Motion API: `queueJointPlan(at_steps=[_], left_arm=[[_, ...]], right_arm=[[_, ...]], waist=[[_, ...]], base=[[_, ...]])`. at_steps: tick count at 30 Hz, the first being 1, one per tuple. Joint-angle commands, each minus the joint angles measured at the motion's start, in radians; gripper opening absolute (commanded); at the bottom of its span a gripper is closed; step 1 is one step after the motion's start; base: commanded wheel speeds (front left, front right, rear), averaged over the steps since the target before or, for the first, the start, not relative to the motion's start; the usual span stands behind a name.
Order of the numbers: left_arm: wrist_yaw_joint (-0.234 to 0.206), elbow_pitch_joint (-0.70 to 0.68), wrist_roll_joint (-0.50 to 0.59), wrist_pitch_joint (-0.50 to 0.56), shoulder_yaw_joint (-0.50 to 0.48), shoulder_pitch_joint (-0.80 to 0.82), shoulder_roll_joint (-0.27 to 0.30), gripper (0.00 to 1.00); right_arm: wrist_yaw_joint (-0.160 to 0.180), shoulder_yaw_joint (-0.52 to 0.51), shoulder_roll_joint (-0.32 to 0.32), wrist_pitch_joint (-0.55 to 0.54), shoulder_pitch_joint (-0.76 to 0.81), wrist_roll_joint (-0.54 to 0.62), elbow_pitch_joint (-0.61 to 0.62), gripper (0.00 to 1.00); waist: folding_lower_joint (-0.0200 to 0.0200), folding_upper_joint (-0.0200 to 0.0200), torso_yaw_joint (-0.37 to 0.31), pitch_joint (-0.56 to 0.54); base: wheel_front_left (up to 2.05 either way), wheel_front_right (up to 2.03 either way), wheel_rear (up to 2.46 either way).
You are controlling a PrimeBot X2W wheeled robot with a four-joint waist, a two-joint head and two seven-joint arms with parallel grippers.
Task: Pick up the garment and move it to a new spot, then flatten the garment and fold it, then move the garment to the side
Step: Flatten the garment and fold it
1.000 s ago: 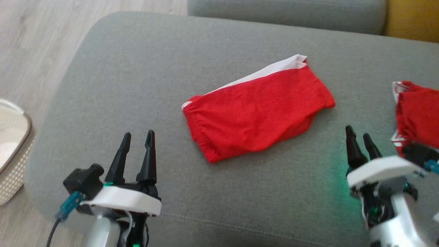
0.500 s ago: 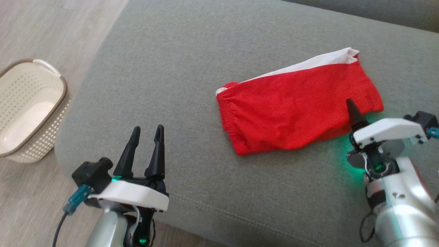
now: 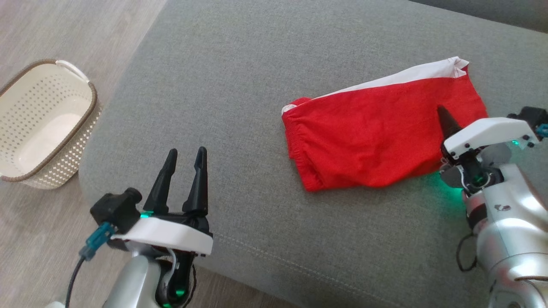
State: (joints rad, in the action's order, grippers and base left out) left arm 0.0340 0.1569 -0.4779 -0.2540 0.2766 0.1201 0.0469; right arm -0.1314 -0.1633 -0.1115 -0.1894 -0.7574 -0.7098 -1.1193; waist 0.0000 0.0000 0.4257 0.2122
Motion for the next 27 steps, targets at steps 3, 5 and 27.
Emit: queueJointPlan(at_steps=[3, 5, 27], left_arm=[[-0.007, -0.034, -0.003, -0.008, -0.036, 0.040, 0.003, 1.00], [-0.007, -0.033, -0.001, -0.008, -0.039, 0.038, 0.003, 1.00], [-0.001, -0.024, 0.018, -0.008, -0.052, 0.009, 0.003, 1.00]], right_arm=[[0.001, 0.029, 0.036, 0.009, 0.001, -0.007, -0.005, 0.00], [0.001, 0.036, 0.044, 0.025, 0.003, -0.023, 0.013, 0.00], [0.001, 0.083, 0.061, 0.243, 0.186, -0.245, 0.091, 0.00]], waist=[[0.0000, 0.0000, -0.011, -0.010], [0.0000, 0.0000, -0.021, -0.016], [0.0000, 0.0000, -0.184, -0.096]], base=[[0.00, 0.00, 0.00], [0.00, 0.00, 0.00], [0.00, 0.00, 0.00]])
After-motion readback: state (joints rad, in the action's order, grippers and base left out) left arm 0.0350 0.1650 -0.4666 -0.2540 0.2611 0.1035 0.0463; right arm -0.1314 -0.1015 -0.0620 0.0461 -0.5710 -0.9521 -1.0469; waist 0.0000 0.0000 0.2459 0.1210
